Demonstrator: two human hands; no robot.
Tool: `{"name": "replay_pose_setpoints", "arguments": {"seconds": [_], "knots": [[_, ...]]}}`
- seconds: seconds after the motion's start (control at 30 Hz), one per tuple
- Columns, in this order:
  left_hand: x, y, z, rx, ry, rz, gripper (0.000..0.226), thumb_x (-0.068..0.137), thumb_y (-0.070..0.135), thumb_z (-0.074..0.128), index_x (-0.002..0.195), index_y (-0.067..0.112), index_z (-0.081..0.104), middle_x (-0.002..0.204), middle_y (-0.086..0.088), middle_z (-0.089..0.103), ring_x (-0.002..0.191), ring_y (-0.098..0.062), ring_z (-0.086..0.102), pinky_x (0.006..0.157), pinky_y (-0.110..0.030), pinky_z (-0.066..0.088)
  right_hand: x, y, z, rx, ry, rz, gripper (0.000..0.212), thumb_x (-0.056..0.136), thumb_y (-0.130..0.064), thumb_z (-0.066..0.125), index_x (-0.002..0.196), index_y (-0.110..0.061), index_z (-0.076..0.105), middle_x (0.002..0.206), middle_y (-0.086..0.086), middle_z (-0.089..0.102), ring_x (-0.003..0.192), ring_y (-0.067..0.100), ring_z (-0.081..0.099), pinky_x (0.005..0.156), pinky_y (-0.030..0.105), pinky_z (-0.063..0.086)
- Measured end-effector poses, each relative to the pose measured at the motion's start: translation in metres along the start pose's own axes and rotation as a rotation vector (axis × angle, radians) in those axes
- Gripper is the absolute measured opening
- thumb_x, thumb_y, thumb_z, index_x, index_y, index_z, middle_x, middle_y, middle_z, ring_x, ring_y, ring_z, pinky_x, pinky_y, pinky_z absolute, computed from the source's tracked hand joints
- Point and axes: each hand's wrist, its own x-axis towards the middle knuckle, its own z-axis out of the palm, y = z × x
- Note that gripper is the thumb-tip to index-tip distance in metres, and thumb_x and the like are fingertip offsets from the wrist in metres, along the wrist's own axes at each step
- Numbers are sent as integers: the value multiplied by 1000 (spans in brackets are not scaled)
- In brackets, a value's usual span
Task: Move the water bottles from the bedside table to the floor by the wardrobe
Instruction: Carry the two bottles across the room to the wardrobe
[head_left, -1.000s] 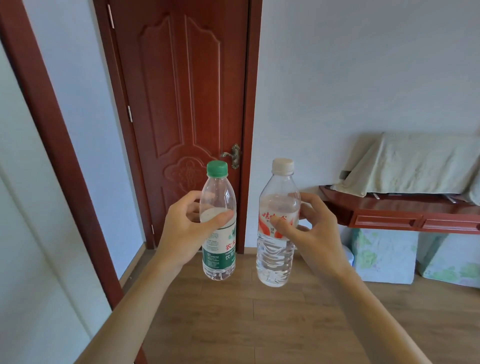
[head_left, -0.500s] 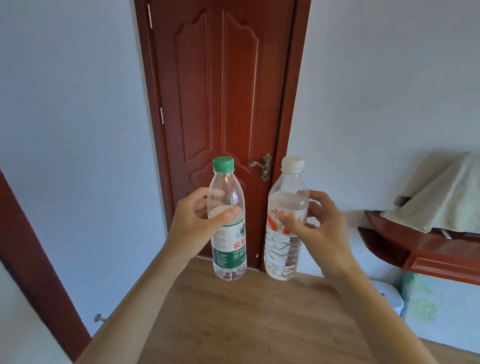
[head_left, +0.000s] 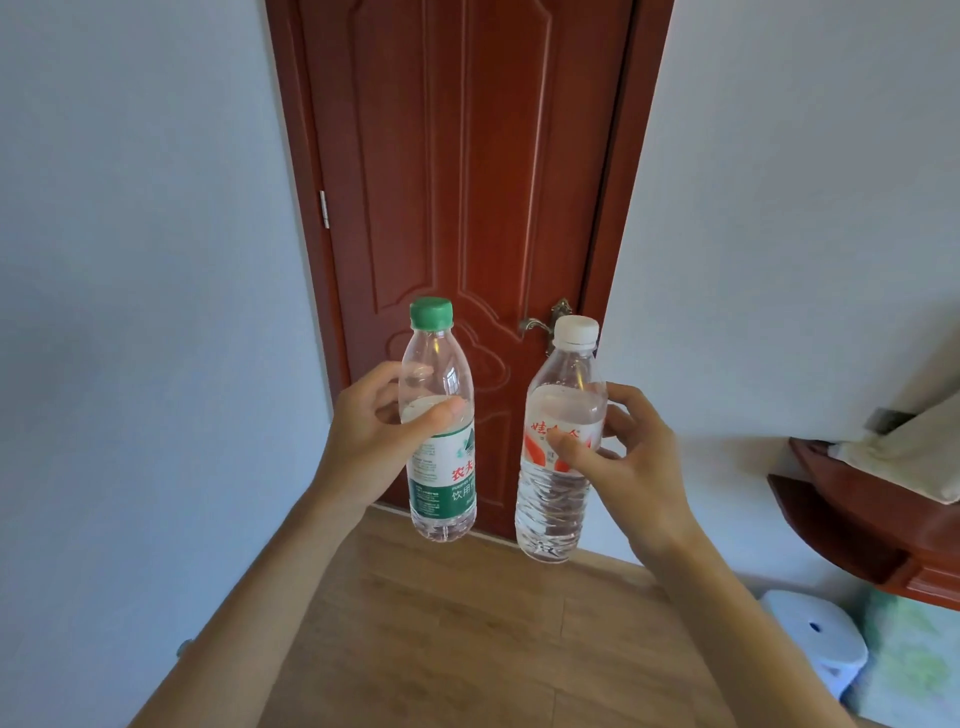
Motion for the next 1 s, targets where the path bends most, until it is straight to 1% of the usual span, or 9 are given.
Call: {"name": "replay_pose_setpoints", "arguments": {"seconds": [0.1,0.3,0.43,0.6,0.73,0.83,0.9,0.93,1.0], "knots": [[45,-21,9,-14,-14,5,35,71,23,81,103,19,67,93,9,75,85,-7,71,64,-18,54,40,19,4,-11,9,13,47,71,-25,85,110,-27,60,99,-7,73,88,3,69,71,16,55],[139,-58,22,-37,-72,4,30,75,12,79,103,15,67,92,4,75,83,-8,71,66,-18,54,123,50,15,-56,38,16,47,70,-21,86,108,-29,59,97,-7,73,88,5,68,72,21,57],[192,-82,23,-34,-80,13,29,76,11,78,102,15,67,91,5,76,81,-6,71,63,-14,52,175,71,29,-56,38,3,48,70,-20,86,110,-27,60,96,-12,73,91,6,69,71,15,55],[241,-109,19,-22,-73,-10,33,74,13,80,105,14,67,93,2,75,83,-8,71,65,-14,52,224,95,50,-44,-2,-1,47,72,-17,86,111,-24,61,90,-14,73,89,6,69,71,17,56],[274,-127,11,-11,-41,-24,32,74,13,79,103,13,67,93,3,75,84,-9,71,65,-16,52,264,114,70,-21,-46,-15,54,69,-29,86,116,-21,60,99,-11,73,97,10,70,74,19,57],[299,-139,5,26,-16,-34,35,70,20,83,101,16,67,92,5,76,84,-9,71,66,-17,52,299,128,86,6,-81,-20,58,66,-34,84,116,-21,60,101,-13,73,98,8,70,74,16,56],[318,-148,-2,49,27,-49,43,65,33,87,101,20,67,94,7,75,86,-9,71,65,-19,53,325,138,98,29,-124,-25,53,69,-25,86,115,-18,61,99,-12,74,96,8,70,74,17,56],[328,-152,-6,59,56,-59,48,61,40,85,102,21,67,95,9,75,87,-8,71,66,-19,53,339,143,105,37,-147,-29,51,71,-20,86,115,-16,61,99,-10,74,95,9,71,73,18,56],[348,-159,-13,75,118,-82,49,61,40,84,103,21,68,95,12,75,87,-4,70,63,-15,52,366,151,118,48,-194,-38,49,72,-13,85,114,-13,60,97,-8,75,92,9,72,73,19,57]]}}
